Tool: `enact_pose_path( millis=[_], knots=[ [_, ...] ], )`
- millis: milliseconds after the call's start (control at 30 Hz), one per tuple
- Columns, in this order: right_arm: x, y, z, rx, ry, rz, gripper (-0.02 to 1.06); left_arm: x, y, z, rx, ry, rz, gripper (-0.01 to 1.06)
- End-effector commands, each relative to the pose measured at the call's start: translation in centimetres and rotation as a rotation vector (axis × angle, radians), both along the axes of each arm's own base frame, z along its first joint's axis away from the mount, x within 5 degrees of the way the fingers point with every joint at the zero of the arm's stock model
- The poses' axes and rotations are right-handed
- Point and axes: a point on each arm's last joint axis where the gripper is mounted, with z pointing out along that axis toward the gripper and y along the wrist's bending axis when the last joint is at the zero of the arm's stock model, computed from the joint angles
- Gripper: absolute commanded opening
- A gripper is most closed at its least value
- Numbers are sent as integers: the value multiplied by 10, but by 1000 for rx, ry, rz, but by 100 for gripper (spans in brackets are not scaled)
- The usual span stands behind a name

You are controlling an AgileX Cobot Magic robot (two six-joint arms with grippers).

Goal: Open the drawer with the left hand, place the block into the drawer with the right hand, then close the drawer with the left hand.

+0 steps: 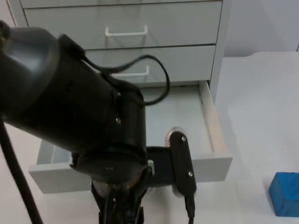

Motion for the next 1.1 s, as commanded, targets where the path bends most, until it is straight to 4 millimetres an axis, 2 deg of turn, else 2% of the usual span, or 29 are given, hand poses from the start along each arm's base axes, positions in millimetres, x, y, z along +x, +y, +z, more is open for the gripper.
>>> enact_pose_path(
  millis=[0,67,200,233,367,400,533,567,733,767,900,933,1067],
  knots=[
    [0,-1,1,-1,-10,-2,105,-3,0,9,-18,-11,8,62],
    [0,-1,1,-1,-10,-2,105,-3,0,16,-34,-23,6,62],
    [0,0,1,10,-9,-4,105,-5,5,50,-92,-71,28,62],
    [0,0,1,10,-9,-4,105,-5,5,50,-92,-71,28,62],
    [-1,0,1,12,-4,-4,105,-11,16,82,-136,-100,75,62],
    [-1,0,1,12,-4,-4,105,-11,16,82,-136,-100,75,62],
    [-1,0,0,12,-1,-3,105,-21,26,113,-241,-112,136,62],
    [-1,0,0,12,-1,-3,105,-21,26,113,-241,-112,136,62],
    [-1,0,0,12,4,-3,105,-31,38,149,-375,-160,152,62],
    [-1,0,0,12,4,-3,105,-31,38,149,-375,-160,152,62],
    [-1,0,0,14,10,-3,105,-25,63,171,-461,-203,255,62],
    [-1,0,0,14,10,-3,105,-25,63,171,-461,-203,255,62],
    [-2,1,-1,14,18,6,105,-10,102,187,-553,-235,475,62]
  ],
)
